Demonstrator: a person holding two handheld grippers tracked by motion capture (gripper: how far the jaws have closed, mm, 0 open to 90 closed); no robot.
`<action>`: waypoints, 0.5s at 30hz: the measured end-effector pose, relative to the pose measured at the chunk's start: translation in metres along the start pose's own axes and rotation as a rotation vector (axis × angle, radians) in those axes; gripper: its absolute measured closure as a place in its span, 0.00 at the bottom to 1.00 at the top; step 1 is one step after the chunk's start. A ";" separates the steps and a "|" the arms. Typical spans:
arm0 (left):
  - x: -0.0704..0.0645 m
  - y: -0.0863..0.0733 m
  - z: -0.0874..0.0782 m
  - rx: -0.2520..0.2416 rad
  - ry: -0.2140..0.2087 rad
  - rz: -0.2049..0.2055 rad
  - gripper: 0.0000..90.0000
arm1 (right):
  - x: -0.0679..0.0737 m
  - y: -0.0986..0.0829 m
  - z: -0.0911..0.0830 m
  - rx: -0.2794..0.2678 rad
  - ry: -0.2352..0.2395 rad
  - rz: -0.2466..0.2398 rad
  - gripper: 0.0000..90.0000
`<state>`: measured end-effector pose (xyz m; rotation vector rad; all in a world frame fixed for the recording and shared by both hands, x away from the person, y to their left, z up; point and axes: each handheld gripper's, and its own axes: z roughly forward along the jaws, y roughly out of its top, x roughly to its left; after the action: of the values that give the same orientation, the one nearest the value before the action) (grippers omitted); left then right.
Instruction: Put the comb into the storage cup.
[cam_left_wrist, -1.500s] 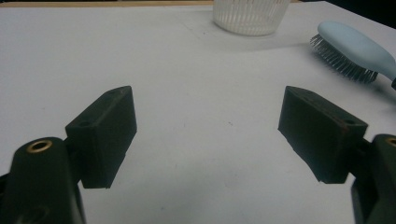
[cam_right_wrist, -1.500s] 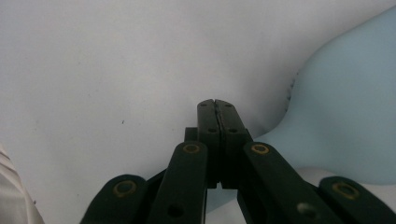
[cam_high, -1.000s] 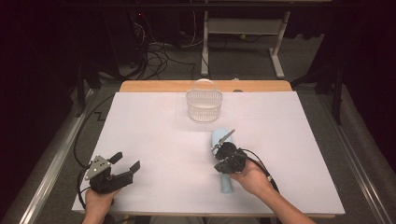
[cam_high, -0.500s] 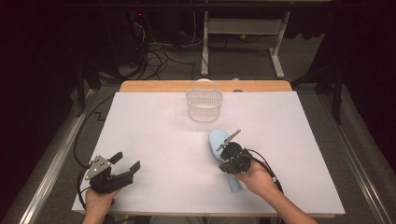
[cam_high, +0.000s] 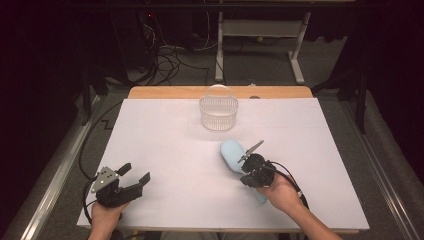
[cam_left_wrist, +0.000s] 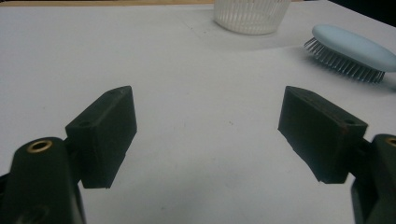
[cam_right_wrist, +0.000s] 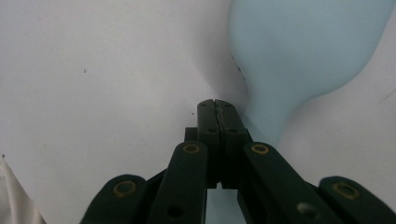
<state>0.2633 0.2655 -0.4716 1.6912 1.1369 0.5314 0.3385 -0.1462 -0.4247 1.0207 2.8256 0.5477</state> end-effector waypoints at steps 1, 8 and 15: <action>0.000 0.000 0.000 0.000 0.000 0.001 0.21 | -0.001 -0.001 -0.001 0.002 -0.002 0.003 1.00; 0.000 0.000 0.000 0.000 0.001 0.000 0.21 | -0.006 -0.005 -0.002 -0.006 -0.023 0.016 1.00; 0.000 0.000 0.000 0.001 0.000 0.000 0.21 | -0.009 -0.009 -0.002 -0.021 -0.028 0.033 1.00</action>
<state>0.2631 0.2652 -0.4716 1.6917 1.1376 0.5309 0.3396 -0.1594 -0.4266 1.0646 2.7779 0.5602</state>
